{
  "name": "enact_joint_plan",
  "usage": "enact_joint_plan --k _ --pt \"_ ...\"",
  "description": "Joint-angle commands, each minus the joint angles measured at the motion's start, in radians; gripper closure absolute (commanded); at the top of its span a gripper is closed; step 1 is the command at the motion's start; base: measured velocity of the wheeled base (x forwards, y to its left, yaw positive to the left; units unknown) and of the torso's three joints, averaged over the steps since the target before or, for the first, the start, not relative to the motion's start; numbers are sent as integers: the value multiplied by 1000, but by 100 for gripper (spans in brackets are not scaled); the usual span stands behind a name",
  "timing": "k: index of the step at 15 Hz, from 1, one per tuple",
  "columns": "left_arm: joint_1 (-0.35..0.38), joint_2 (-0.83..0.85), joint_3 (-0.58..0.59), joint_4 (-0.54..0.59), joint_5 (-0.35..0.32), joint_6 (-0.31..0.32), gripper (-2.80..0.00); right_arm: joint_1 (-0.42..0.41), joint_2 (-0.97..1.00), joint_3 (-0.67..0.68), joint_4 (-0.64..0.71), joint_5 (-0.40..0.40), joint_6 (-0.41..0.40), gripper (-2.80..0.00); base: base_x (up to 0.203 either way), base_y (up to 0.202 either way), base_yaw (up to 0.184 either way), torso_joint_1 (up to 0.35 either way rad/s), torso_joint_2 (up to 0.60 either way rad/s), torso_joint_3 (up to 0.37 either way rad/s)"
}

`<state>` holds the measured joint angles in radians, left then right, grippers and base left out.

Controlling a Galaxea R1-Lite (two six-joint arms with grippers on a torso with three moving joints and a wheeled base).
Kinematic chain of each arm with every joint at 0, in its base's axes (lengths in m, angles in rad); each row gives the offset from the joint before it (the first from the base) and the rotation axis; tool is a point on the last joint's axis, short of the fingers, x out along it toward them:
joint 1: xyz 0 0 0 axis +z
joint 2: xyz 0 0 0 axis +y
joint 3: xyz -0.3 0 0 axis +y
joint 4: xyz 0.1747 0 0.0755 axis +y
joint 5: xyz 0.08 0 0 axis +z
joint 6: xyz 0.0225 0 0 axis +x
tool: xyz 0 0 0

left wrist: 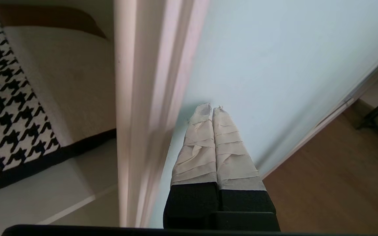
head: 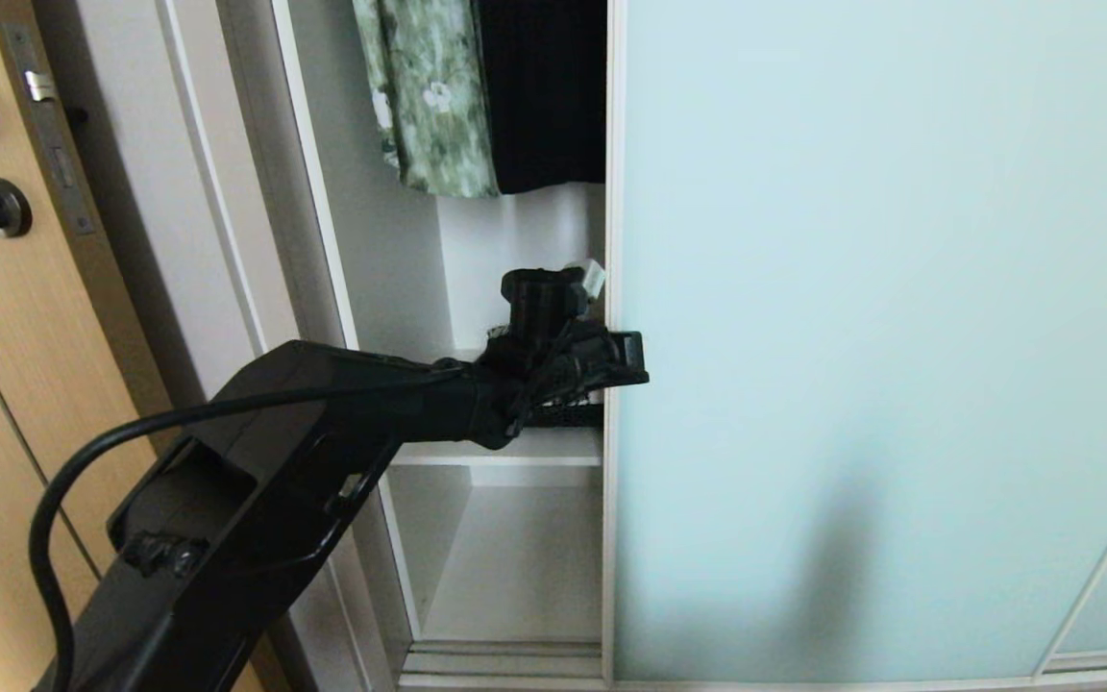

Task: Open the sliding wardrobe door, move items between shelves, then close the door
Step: Close the door

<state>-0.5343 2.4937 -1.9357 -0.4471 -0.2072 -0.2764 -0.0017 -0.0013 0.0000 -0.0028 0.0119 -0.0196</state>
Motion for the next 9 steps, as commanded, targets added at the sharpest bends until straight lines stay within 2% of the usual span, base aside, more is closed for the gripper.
enact_joint_plan --k 1,7,9 --pt "2 22 0 -1 2 4 0 0 0 0 0 0 0 0 0 0 0 0 0 0" --pt "31 11 1 -21 30 22 0 0 0 0 0 0 0 0 0 0 0 0 0 0" --pt "48 -6 6 -15 60 22 0 0 0 0 0 0 0 0 0 0 0 0 0 0"
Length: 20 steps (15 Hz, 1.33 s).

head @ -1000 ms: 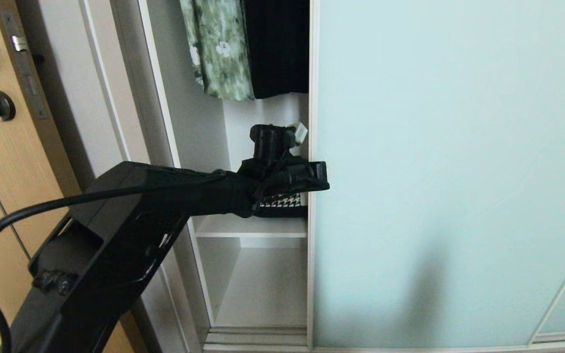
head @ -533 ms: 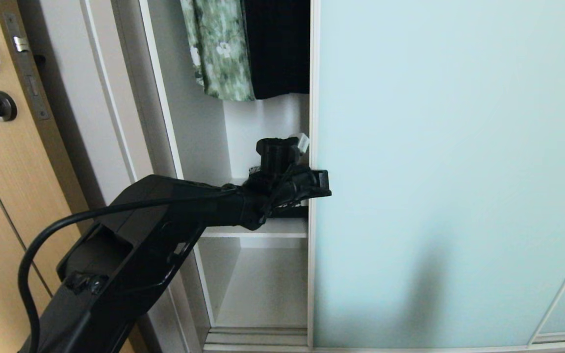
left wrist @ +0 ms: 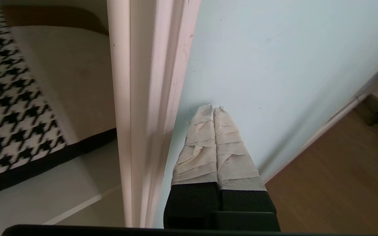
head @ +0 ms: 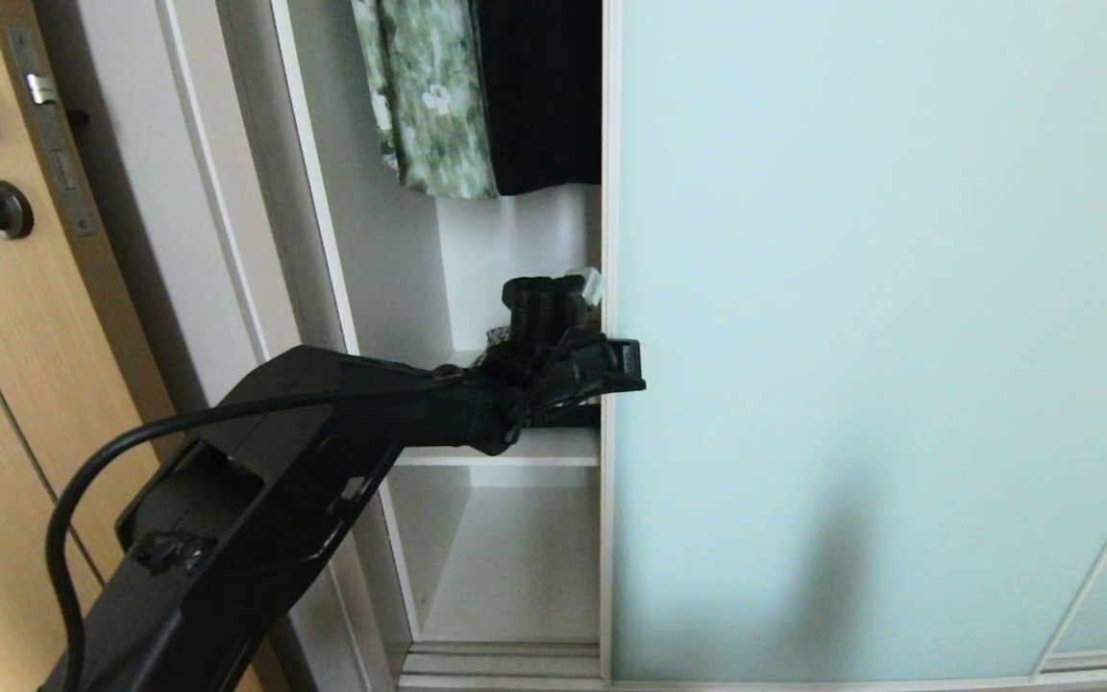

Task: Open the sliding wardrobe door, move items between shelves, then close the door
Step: Close the door

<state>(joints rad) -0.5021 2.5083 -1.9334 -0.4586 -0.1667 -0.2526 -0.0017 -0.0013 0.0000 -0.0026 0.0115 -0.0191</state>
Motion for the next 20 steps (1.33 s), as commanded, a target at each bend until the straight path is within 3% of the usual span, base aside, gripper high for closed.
enact_joint_plan --k 1,5,10,16,20 --pt "25 -44 14 5 26 -1 0 0 0 0 0 1 -1 0 0 0 0 0 0 0" --pt "80 -132 72 26 30 1 0 0 0 0 0 1 -1 0 0 0 0 0 0 0" --pt "156 -278 267 12 26 33 0 0 0 0 0 1 -1 0 0 0 0 0 0 0" --pt "223 -508 514 -35 -13 31 0 0 0 0 0 1 -1 0 0 0 0 0 0 0" --pt "224 -598 540 -49 -42 26 0 0 0 0 0 1 -1 0 0 0 0 0 0 0"
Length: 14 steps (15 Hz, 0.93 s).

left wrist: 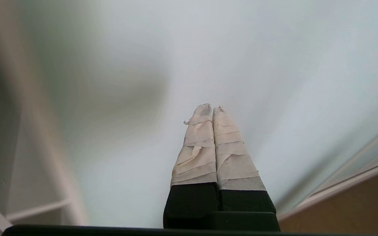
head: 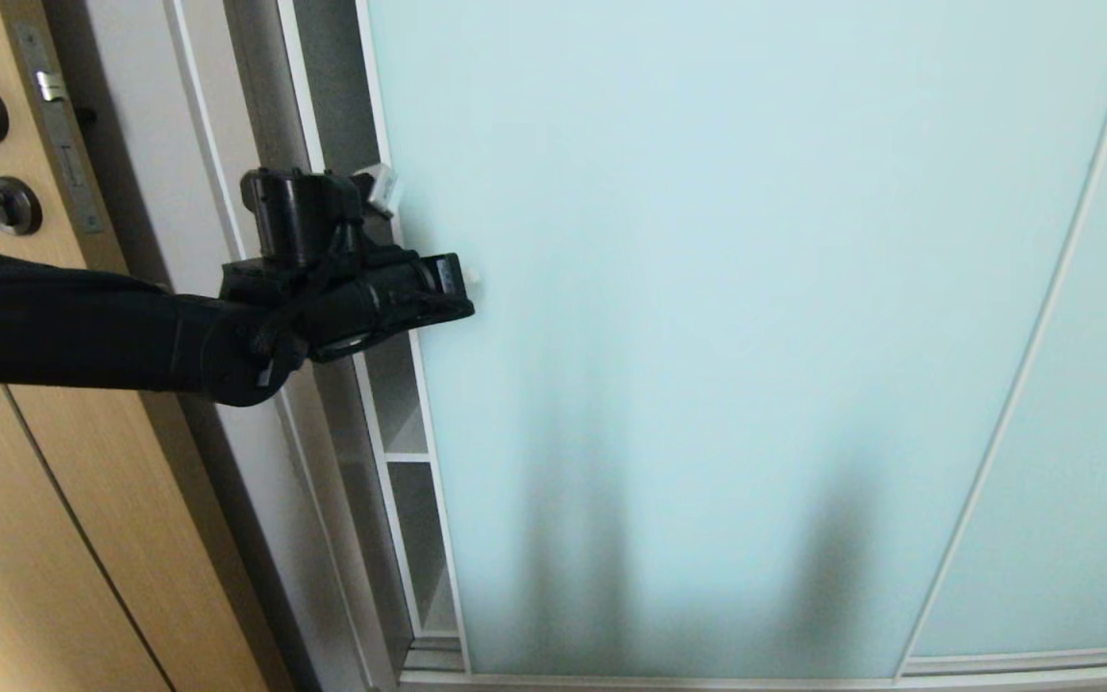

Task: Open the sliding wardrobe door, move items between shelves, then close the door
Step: Close the door

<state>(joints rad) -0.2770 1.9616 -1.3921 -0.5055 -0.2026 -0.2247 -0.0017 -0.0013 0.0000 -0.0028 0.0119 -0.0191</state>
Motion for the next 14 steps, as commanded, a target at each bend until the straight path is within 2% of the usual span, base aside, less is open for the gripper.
enact_joint_plan --k 1,7,14 --pt "1 -41 -21 -3 -4 -3 0 0 0 0 0 0 -1 0 0 0 0 0 0 0" --pt "151 73 -129 -4 1 -15 0 0 0 0 0 0 -1 0 0 0 0 0 0 0" --pt "225 86 -132 -10 2 -9 0 0 0 0 0 0 -1 0 0 0 0 0 0 0"
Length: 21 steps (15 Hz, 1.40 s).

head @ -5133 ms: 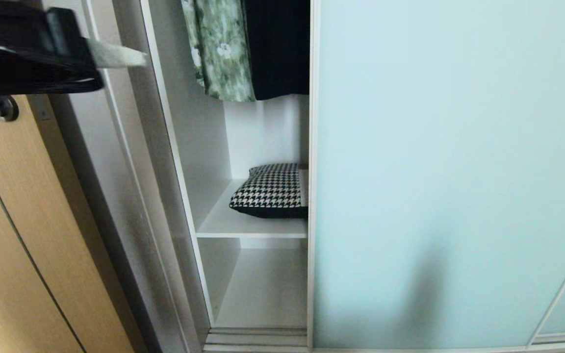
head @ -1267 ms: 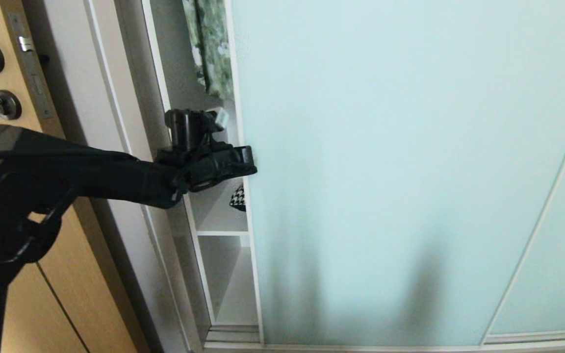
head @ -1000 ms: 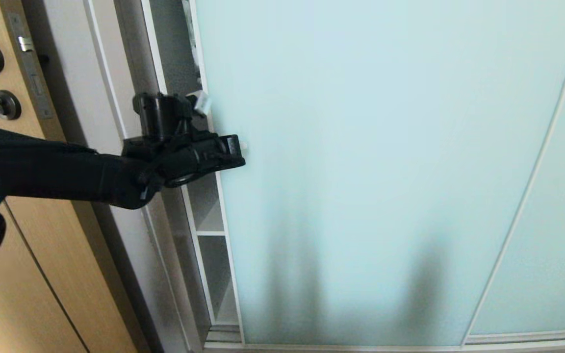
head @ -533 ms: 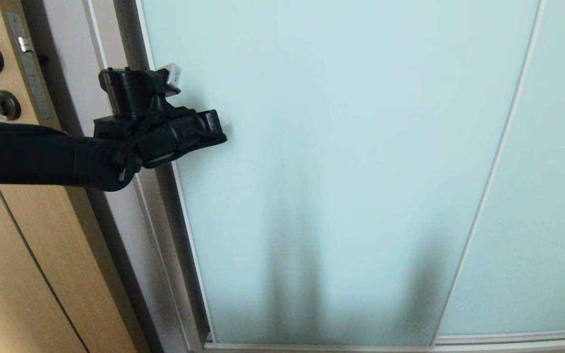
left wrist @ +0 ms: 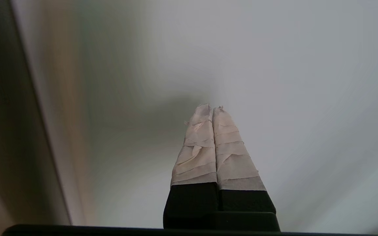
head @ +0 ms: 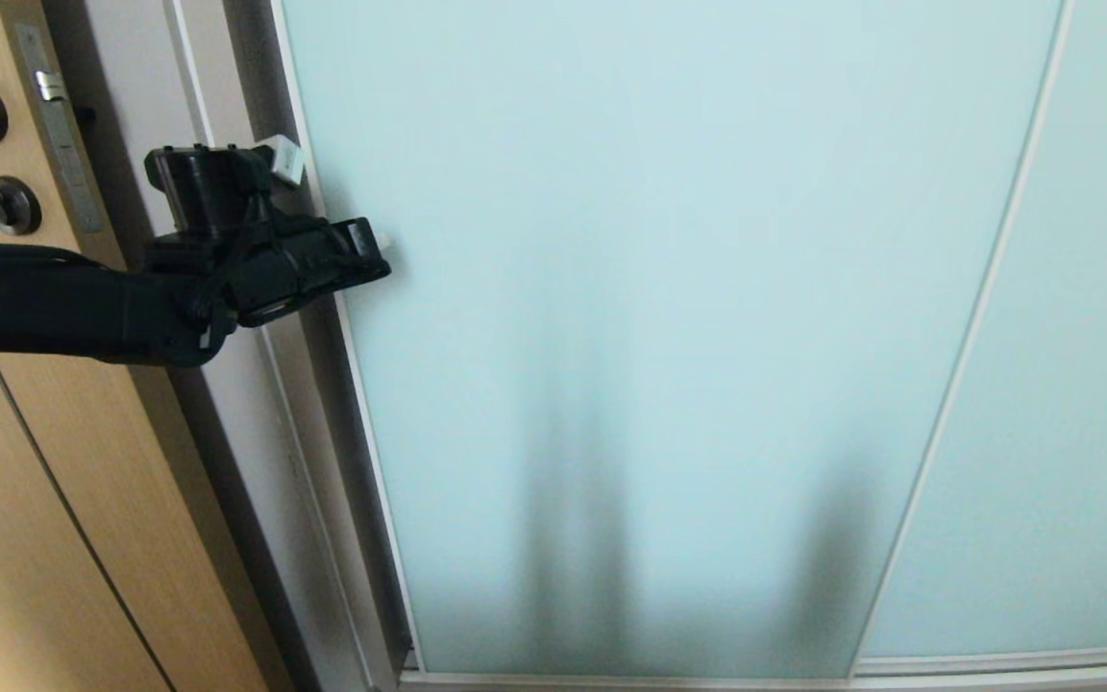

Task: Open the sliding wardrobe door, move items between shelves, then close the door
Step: Close the door

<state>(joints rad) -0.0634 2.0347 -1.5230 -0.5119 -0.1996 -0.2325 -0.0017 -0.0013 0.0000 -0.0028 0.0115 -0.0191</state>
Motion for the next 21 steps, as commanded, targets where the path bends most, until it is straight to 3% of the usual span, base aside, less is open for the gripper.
enact_joint_plan --k 1,7,10,16,21 --pt "18 29 -10 -5 -1 -1 0 0 0 0 0 1 -1 0 0 0 0 0 0 0" --pt "48 103 -60 -24 -1 2 0 0 0 0 0 1 -1 0 0 0 0 0 0 0" --pt "47 38 -22 -20 -9 -7 0 0 0 0 0 1 -1 0 0 0 0 0 0 0" --pt "40 -263 185 -22 -183 -27 0 0 0 0 0 1 -1 0 0 0 0 0 0 0" --pt "32 -288 236 -19 -256 -30 0 0 0 0 0 1 -1 0 0 0 0 0 0 0"
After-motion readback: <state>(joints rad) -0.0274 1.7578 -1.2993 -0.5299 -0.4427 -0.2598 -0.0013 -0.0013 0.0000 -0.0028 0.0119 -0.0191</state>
